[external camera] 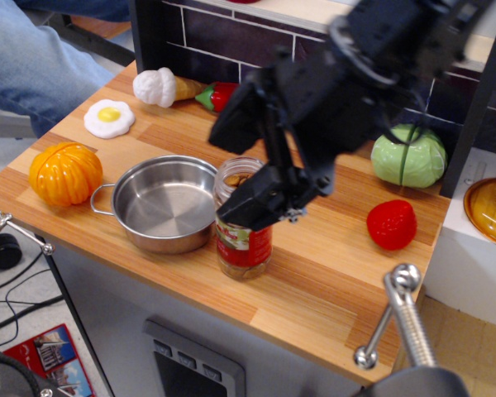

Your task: Pour almonds in pot

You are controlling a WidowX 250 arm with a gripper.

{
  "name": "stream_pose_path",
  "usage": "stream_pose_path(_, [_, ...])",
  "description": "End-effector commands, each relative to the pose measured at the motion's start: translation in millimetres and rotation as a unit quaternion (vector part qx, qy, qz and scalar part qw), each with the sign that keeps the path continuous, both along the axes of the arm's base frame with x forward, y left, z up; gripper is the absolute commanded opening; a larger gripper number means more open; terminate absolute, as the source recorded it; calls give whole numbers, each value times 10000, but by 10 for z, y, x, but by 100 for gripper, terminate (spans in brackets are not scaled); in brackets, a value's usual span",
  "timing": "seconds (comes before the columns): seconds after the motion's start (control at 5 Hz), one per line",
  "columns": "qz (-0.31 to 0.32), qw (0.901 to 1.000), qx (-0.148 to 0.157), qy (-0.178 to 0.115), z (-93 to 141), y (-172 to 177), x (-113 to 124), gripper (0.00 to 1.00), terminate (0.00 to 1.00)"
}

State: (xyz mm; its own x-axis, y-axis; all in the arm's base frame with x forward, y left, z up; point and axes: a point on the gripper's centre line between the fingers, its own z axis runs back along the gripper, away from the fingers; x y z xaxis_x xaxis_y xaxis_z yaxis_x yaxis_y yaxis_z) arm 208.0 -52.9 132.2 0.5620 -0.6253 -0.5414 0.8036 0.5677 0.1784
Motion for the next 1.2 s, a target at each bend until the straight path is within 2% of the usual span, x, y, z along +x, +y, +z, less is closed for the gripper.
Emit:
stream_pose_path(0.0, [-1056,9903,771,474,-75,-195,115,100,0])
stream_pose_path(0.2, [-1276,9816,897,1105,-252,-171,196,100,0])
stream_pose_path(0.4, [-1335,9789,836,1302,-296,-163,273,100,0])
stream_pose_path(0.6, [-1332,9773,947,1347,-349,-165,392,100,0])
stream_pose_path(0.8, [-1215,9742,1282,1404,-543,-47,497,100,0])
stream_pose_path(1.0, [-1057,9713,1472,1538,-689,103,575,100,0])
